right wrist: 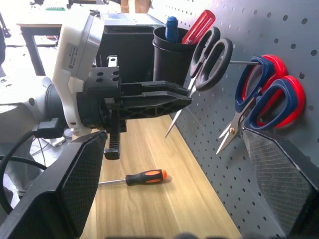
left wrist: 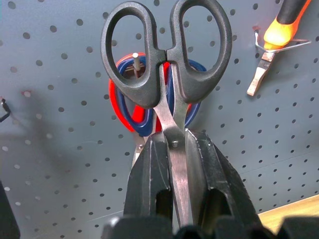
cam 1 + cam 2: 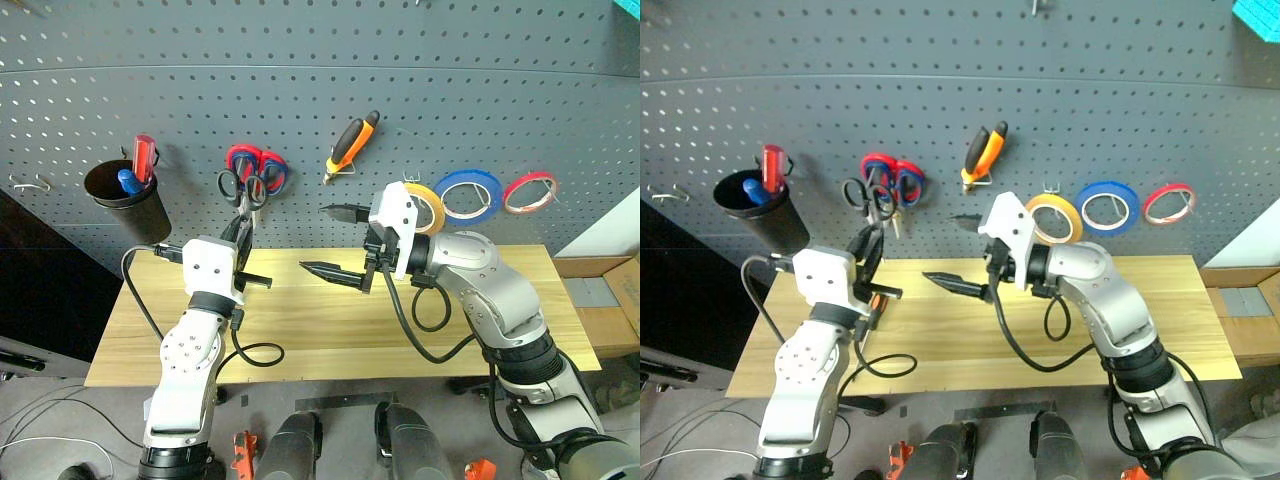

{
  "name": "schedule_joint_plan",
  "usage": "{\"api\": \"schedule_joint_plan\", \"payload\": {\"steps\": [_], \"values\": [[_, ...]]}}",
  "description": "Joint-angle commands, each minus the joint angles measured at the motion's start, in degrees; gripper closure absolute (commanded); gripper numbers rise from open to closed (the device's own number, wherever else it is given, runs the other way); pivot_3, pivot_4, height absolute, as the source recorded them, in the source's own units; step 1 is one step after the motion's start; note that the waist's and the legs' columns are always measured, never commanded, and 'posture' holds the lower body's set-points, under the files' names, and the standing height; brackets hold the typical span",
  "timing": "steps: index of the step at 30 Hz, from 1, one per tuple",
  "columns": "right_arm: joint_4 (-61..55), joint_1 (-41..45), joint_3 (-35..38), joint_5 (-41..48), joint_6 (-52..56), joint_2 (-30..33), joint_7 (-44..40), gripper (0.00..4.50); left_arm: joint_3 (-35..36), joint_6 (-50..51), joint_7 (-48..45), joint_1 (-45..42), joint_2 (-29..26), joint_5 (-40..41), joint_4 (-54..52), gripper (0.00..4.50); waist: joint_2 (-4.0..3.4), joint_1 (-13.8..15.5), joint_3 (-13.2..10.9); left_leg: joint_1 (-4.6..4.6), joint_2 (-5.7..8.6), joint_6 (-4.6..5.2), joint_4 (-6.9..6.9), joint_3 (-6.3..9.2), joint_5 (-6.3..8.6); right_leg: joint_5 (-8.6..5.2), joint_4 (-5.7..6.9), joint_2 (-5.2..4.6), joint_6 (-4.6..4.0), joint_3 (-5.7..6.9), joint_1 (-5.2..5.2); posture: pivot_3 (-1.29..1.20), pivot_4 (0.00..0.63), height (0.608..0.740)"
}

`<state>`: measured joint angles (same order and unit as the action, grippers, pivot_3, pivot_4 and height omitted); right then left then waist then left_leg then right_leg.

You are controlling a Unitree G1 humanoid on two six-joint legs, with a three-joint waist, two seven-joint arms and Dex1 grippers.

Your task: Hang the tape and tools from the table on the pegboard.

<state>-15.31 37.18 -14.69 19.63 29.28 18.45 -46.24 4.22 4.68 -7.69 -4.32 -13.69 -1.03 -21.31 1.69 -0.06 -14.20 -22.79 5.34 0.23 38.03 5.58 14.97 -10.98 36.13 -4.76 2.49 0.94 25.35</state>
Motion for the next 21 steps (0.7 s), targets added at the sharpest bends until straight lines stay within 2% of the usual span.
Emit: {"api": "schedule_joint_plan", "payload": {"steps": [1,10,21], "values": [[-2.32,2.1,2.12,2.7,-0.69,-1.88,0.31,0.0,-0.67,0.38,0.98,-0.42,0.64,-1.17,0.6,4.4,-0.01,-0.02,0.02,0.01,0.0,0.0,0.0,-0.01,0.0,0.0,0.01,0.0,0.0,-0.01,0.0,-0.01,0.183,0.74],[-4.53,4.03,3.02,4.19,0.61,-2.61,1.14,0.0,-2.48,3.31,2.56,-5.62,3.17,-2.06,4.51,4.4,0.05,-0.02,0.13,0.01,0.01,0.0,0.06,0.0,0.0,0.02,0.05,0.02,0.0,0.01,-0.02,-0.02,0.186,0.74],[-3.56,4.85,1.82,2.44,-0.53,-3.27,2.49,0.0,-1.4,6.16,5.69,-11.23,2.23,-5.4,14.18,4.4,0.04,-0.08,0.95,0.11,0.04,-0.01,0.1,-0.1,-0.01,0.02,0.24,0.02,0.0,0.02,-0.01,-0.03,0.177,0.74]]}}
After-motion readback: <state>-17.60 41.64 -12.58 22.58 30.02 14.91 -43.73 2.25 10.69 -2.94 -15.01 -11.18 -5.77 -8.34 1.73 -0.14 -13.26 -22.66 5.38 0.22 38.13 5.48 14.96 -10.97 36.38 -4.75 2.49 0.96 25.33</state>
